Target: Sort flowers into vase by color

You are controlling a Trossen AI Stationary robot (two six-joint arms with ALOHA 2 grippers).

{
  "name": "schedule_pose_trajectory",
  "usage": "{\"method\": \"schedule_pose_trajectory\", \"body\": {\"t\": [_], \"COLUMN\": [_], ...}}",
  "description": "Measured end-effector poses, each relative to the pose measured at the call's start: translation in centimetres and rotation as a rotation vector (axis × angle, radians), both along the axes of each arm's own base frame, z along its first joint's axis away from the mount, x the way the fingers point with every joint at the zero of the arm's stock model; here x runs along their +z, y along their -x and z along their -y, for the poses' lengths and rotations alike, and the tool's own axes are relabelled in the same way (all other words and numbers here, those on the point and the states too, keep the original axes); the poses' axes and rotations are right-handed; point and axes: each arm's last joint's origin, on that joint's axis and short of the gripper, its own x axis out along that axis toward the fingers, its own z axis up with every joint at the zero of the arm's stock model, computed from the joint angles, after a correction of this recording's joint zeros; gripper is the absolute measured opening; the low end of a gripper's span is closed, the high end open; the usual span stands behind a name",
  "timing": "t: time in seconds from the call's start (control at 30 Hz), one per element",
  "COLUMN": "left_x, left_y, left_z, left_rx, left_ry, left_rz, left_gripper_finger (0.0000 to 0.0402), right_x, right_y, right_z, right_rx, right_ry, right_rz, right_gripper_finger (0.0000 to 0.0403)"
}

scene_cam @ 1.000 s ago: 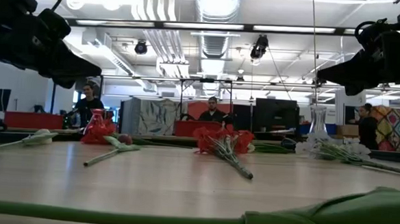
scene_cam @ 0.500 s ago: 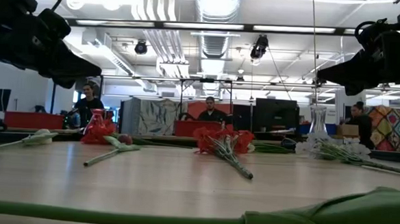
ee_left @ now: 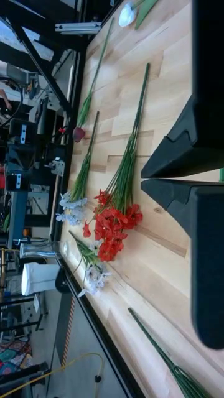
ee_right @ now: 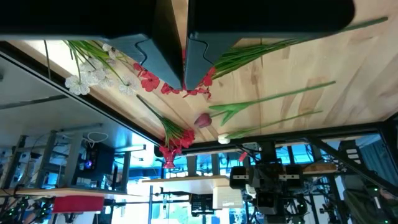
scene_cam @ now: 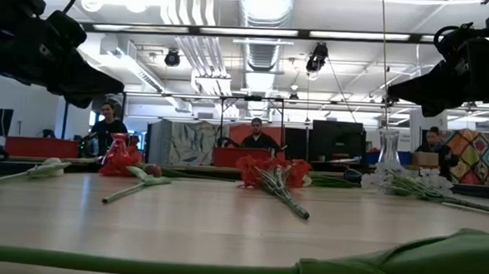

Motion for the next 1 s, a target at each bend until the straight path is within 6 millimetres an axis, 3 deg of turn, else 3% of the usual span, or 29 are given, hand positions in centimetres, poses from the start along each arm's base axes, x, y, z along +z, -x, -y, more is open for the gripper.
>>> {"method": "schedule_pose_trajectory", "body": {"t": [1.0], "left_x": [0.0], "left_y": [0.0], "left_z": [0.0], "left_rx": [0.0], "left_ry": [0.0], "left_rz": [0.0], "left_gripper_finger": [0.0], "right_x": [0.35], "right_y": [-0.01], "right_z": [0.0], "right_rx": [0.0], "right_ry": [0.008], "right_rz": [0.036], "right_gripper_finger": [0.0009]}}
